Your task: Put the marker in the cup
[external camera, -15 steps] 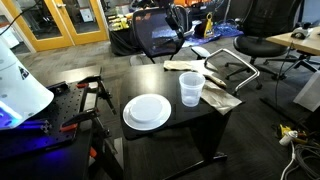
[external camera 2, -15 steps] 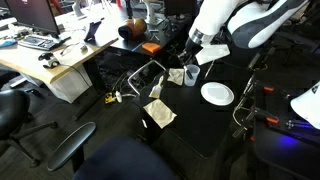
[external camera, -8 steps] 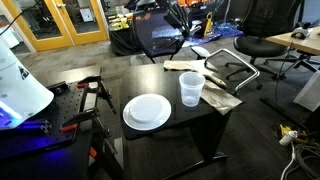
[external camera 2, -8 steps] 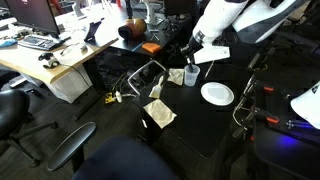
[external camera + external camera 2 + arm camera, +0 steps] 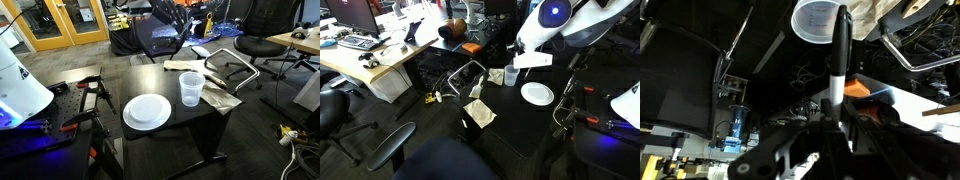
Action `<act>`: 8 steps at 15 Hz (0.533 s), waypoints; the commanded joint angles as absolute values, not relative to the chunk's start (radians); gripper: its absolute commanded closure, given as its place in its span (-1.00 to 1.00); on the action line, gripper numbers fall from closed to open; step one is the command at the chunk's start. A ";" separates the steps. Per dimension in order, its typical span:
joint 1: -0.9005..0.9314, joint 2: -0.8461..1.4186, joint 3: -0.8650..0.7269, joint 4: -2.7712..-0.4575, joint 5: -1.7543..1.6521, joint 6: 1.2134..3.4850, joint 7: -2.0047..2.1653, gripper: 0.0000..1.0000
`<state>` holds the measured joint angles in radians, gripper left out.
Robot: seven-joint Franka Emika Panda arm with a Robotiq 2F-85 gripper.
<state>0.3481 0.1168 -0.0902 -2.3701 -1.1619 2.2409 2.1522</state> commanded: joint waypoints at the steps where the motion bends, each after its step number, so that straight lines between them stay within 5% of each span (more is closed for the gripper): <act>1: 0.269 0.111 0.009 -2.367 -1.189 2.147 2.217 0.93; 3: 0.240 0.116 0.040 -2.368 -1.167 2.169 2.184 0.74; 8: 0.225 0.117 0.051 -2.368 -1.167 2.166 2.184 0.74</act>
